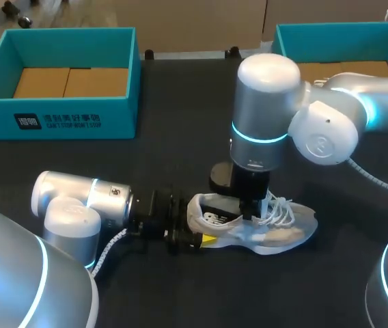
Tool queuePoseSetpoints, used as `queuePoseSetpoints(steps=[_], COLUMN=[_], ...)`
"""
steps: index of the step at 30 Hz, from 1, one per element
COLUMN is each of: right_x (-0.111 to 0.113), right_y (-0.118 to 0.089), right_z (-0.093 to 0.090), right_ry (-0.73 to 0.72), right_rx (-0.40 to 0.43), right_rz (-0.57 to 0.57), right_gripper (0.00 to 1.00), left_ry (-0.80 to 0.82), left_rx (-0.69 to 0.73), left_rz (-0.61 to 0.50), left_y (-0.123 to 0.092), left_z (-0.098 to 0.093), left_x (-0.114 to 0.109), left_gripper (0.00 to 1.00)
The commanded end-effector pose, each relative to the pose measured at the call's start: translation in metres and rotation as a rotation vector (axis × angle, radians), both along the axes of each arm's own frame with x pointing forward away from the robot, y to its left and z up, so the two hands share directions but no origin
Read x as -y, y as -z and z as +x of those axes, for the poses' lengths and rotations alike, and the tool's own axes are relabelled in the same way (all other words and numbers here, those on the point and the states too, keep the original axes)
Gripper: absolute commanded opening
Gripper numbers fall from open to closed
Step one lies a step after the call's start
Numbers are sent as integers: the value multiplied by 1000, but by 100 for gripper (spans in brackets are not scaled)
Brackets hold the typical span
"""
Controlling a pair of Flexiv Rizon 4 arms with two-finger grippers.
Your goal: Take the shoe out of the shoebox, open the shoe tongue, remove and reinsert the insole, then place the shoe into the shoebox
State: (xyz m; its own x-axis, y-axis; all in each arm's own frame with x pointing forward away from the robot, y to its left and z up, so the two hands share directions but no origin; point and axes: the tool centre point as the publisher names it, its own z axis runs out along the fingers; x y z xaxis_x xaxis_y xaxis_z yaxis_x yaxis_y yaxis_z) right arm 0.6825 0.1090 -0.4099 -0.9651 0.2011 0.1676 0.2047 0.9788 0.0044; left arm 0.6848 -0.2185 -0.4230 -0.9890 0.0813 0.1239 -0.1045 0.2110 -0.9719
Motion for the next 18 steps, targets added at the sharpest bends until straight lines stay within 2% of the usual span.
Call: queuePoseSetpoints(steps=[1, 5, 6, 11, 18], right_x=[-5, -2, -1, 8, 19], right_y=[20, 18, 18, 7, -35], right_z=[-14, -26, -29, -33, -32], right_ry=[9, 28, 29, 55, 63], right_rx=[-32, -51, -49, -6, 132], right_rz=[-5, -10, -11, 15, 92], right_gripper=[27, 3, 0, 0, 0], left_ry=[-3, -3, -3, -3, -3], left_rx=[1, 1, 1, 1, 1], left_rz=[1, 1, 1, 1, 1], left_y=[-1, -1, -1, -1, -1], left_z=[0, 0, 0, 0, 0], left_x=[1, 1, 1, 1, 1], left_gripper=[0, 0, 0, 0, 0])
